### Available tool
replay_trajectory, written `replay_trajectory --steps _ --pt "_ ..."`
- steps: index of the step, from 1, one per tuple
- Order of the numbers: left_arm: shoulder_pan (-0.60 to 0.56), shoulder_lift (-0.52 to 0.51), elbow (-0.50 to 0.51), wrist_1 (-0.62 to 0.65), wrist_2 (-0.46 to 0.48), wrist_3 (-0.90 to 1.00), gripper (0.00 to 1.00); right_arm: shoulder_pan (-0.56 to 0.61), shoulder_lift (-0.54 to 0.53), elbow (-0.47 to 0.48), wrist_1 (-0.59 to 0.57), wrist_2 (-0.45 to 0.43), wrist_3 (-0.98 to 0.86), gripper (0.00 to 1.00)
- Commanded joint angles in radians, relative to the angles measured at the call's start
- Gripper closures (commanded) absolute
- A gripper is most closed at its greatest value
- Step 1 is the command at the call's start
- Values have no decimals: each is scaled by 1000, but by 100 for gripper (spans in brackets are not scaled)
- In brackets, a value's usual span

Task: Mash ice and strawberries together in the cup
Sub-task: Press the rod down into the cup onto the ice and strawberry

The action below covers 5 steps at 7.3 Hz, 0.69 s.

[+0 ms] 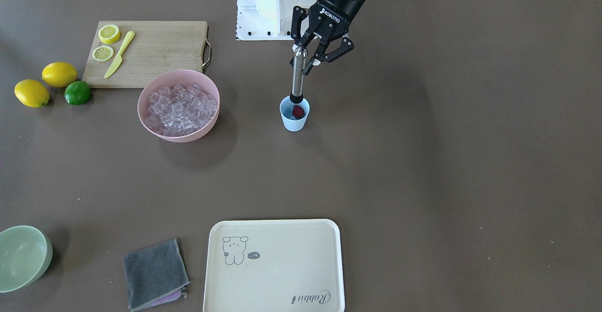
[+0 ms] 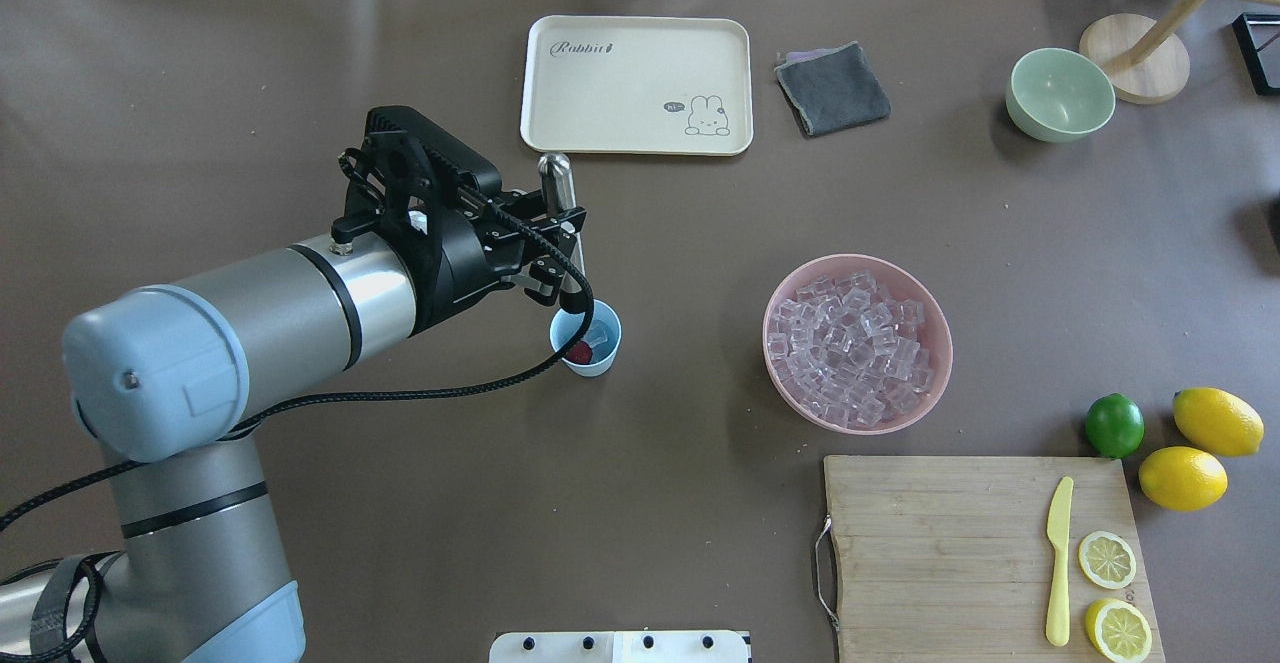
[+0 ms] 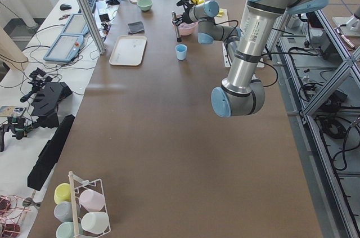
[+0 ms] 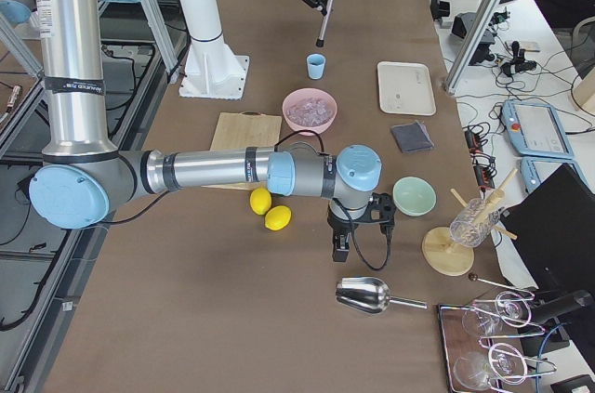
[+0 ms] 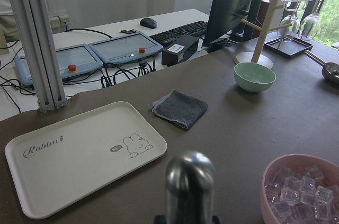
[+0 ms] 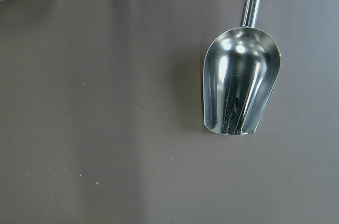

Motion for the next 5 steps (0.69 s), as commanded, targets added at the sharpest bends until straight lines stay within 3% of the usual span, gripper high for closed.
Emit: replay_trajectory --steps 1,5 --pt "23 8 87 -144 33 5 69 0 1 -8 3 -1 -1 0" --pt "25 26 82 -107 39 6 69 0 -1 -10 2 3 -2 0"
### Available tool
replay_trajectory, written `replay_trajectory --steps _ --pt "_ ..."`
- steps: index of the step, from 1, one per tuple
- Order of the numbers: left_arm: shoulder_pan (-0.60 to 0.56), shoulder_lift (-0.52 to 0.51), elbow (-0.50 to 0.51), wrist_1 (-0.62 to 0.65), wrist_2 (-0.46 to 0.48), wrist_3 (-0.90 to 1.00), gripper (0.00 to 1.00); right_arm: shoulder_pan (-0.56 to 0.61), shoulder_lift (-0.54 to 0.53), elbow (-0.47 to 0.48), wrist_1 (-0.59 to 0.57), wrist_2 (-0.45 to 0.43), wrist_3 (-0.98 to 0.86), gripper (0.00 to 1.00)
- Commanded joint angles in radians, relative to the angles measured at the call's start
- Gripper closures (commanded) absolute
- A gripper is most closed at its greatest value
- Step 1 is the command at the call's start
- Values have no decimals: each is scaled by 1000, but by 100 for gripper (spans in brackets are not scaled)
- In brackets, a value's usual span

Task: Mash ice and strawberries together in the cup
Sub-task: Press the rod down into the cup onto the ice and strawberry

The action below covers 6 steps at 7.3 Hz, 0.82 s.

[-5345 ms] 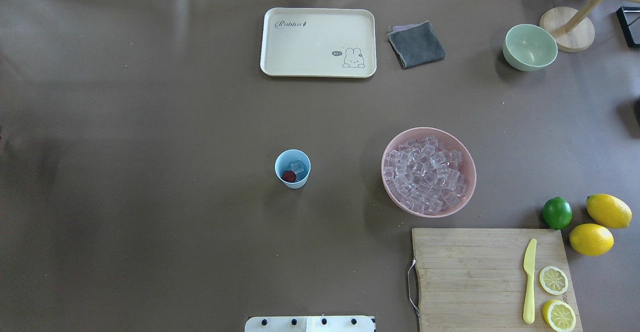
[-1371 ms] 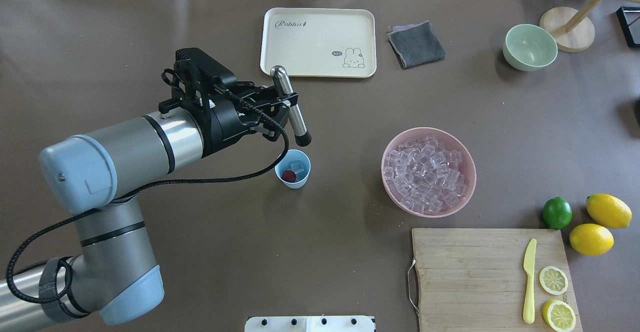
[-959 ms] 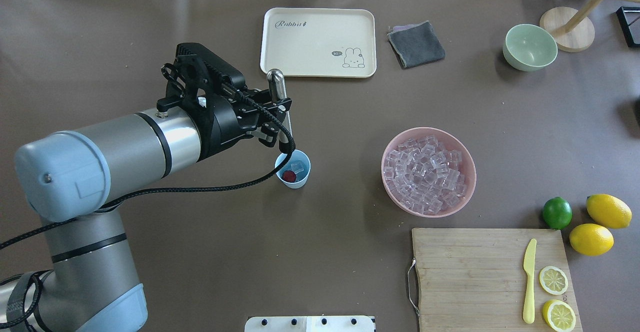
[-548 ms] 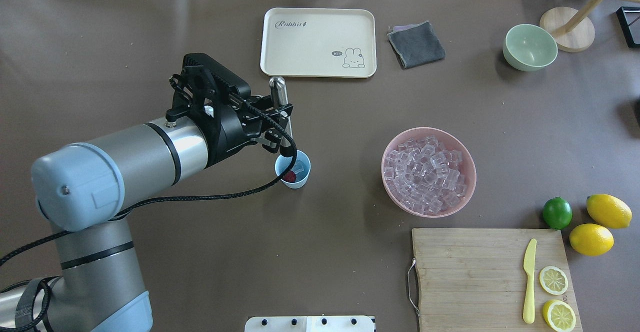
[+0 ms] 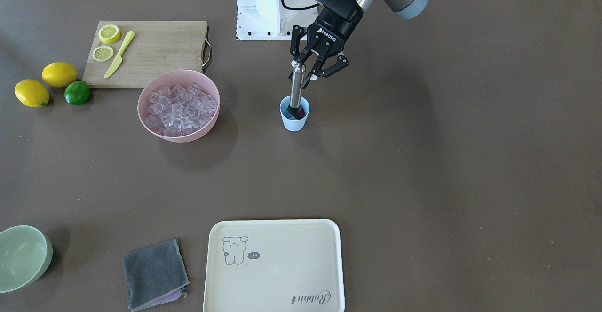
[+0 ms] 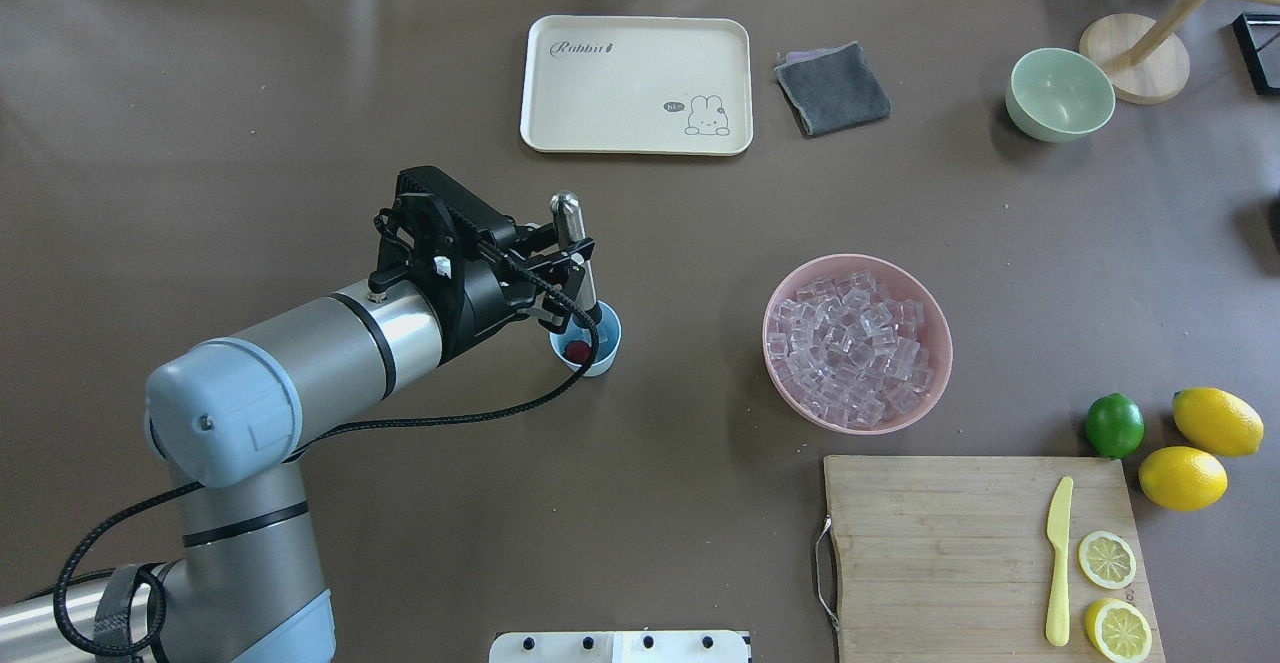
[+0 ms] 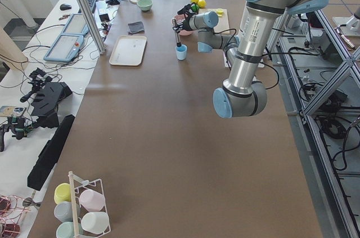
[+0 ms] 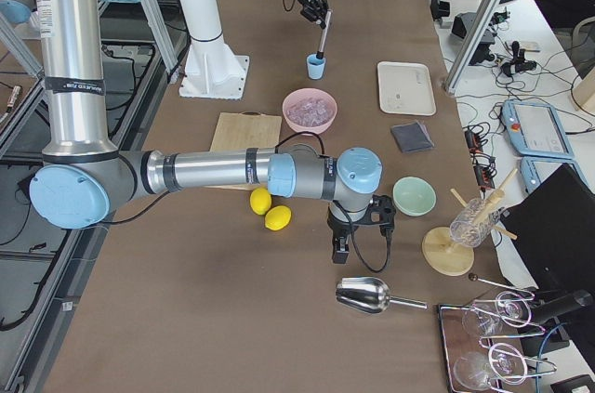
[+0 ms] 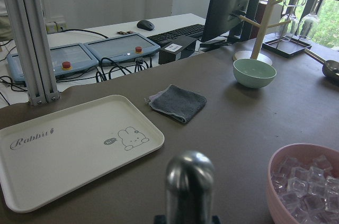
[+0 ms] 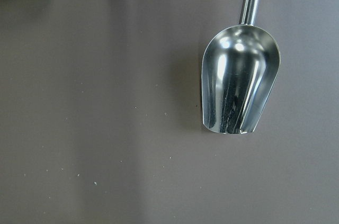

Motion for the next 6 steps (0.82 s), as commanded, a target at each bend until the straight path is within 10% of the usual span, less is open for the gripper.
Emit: replay_trajectory --steps 1,6 --pt "2 7 12 -4 3 -7 69 0 -1 -2 0 -1 0 0" --pt "1 5 -32 5 -7 -6 69 0 -6 0 1 0 0 0"
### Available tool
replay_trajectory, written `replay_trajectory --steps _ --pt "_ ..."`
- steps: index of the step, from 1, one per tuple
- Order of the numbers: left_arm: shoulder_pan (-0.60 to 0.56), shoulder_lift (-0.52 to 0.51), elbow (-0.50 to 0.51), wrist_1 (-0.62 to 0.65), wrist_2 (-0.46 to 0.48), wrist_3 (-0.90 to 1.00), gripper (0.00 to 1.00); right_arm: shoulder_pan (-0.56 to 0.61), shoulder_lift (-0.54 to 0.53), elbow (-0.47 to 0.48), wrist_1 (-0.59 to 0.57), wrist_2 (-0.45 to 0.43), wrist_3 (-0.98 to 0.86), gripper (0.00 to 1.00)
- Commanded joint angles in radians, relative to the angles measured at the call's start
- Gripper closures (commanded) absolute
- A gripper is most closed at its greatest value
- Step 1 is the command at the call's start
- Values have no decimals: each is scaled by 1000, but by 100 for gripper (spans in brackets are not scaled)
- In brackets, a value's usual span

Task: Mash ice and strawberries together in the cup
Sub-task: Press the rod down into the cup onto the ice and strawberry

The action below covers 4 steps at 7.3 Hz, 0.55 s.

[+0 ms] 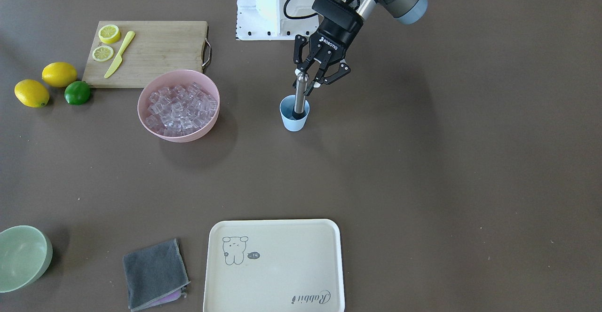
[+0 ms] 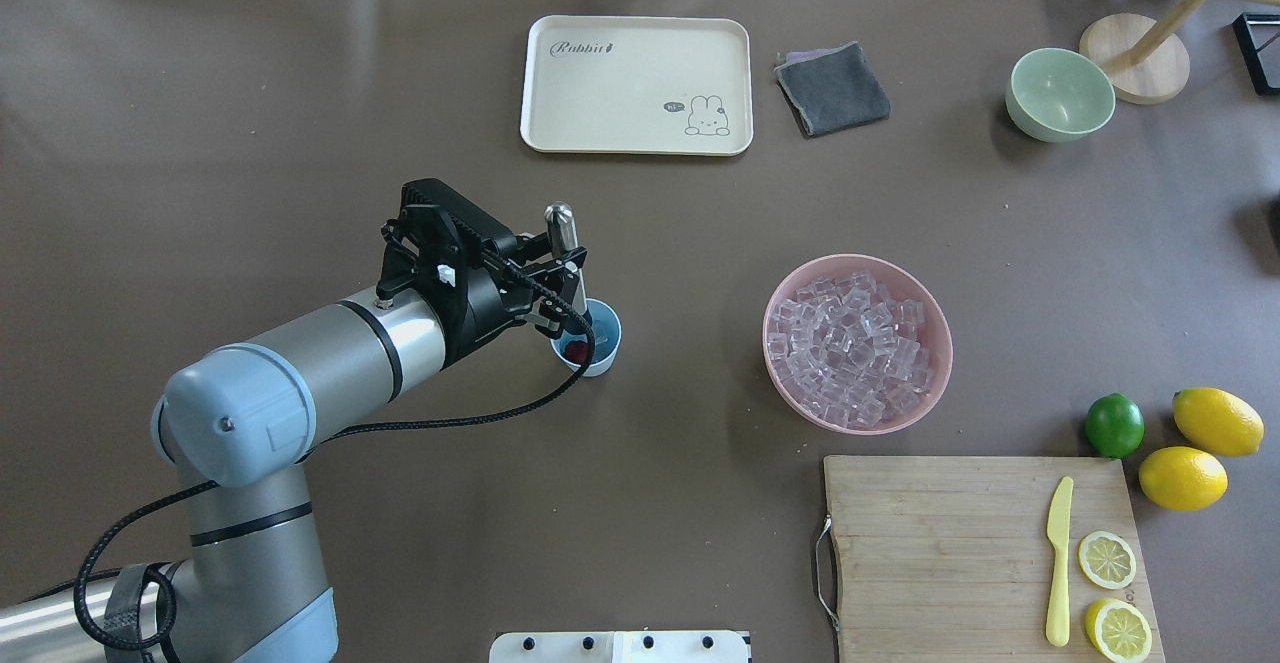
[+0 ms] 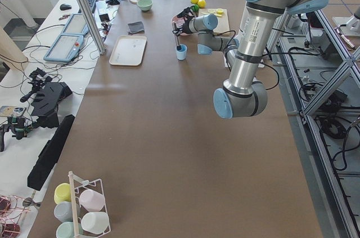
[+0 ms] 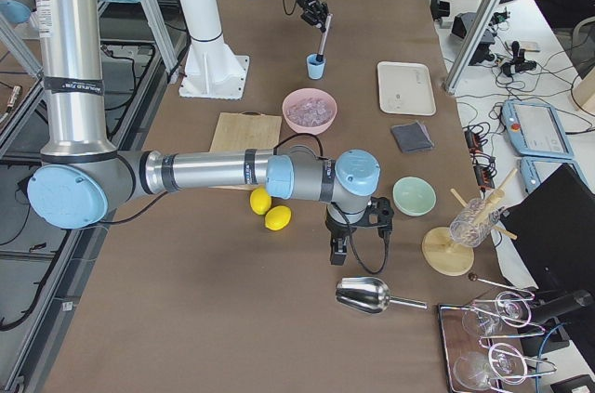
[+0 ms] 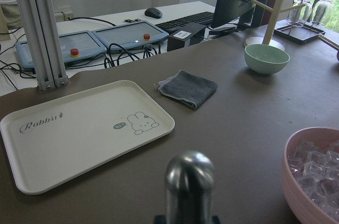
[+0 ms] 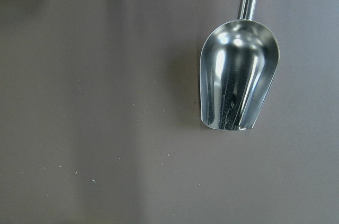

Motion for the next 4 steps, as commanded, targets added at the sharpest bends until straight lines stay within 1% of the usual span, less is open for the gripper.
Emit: replay_trajectory --steps 1,2,4 --pt "-8 -3 -61 26 -7 5 69 0 3 0 0 -1 0 0" --pt "-7 -9 -62 53 -6 -2 69 0 1 0 0 1 0 0" --pt "4 2 -32 54 5 -6 69 0 -2 0 1 1 0 0"
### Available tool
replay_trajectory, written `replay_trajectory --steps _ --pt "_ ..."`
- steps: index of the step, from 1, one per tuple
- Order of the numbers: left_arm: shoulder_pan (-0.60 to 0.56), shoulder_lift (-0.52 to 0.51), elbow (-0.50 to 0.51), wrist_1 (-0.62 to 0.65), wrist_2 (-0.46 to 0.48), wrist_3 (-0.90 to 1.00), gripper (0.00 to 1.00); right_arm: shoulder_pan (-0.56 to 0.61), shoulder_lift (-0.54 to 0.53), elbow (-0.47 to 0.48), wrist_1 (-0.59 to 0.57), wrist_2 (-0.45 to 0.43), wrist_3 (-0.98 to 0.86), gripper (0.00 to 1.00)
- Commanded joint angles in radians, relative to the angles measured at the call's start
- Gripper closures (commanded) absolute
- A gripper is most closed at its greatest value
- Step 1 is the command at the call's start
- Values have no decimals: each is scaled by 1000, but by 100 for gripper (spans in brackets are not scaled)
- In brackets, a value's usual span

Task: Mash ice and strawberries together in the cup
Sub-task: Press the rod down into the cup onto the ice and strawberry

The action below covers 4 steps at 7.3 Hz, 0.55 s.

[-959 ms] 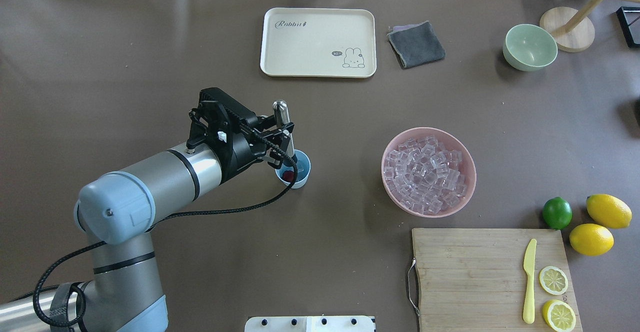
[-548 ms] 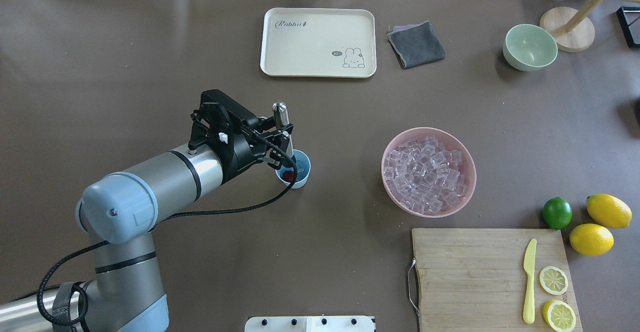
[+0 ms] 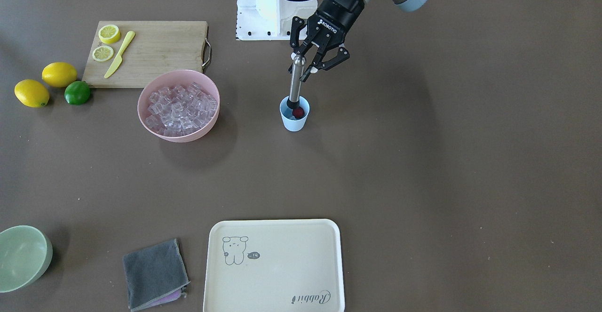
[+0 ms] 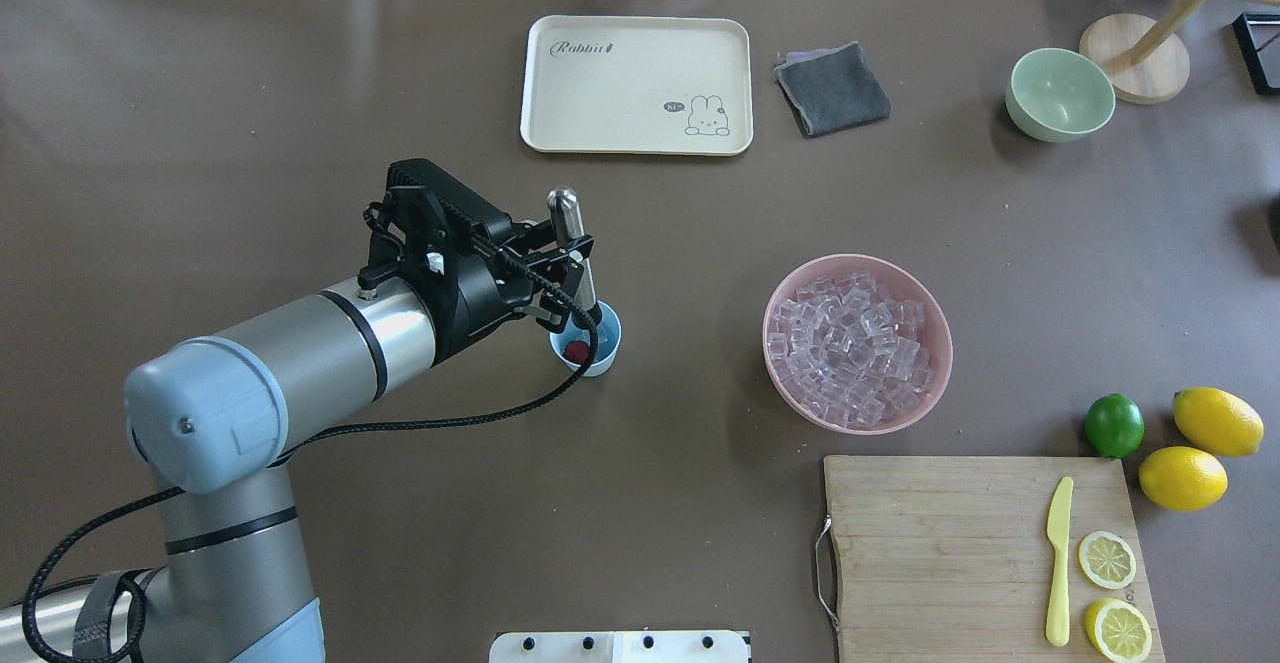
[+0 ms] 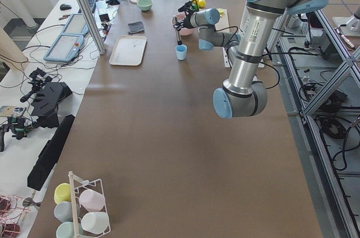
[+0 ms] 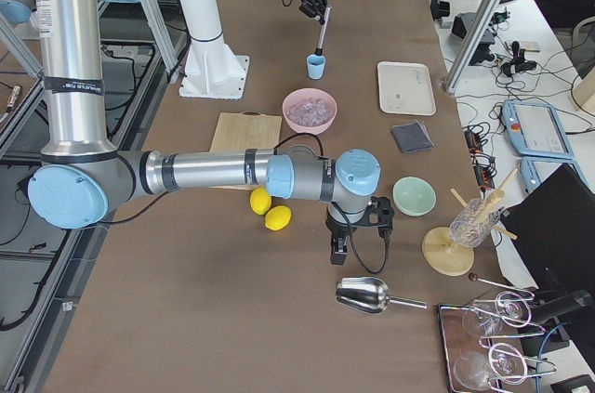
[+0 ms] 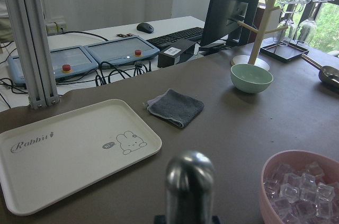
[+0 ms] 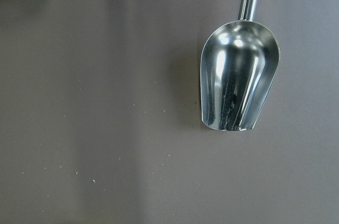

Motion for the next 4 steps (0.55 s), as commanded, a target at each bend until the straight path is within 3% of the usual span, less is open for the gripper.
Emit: replay_trajectory --steps 1,4 --pt "7 0 52 -6 12 -17 69 0 -2 0 1 0 0 0" --pt "9 -8 48 -2 17 -28 69 0 -5 -9 2 0 0 0"
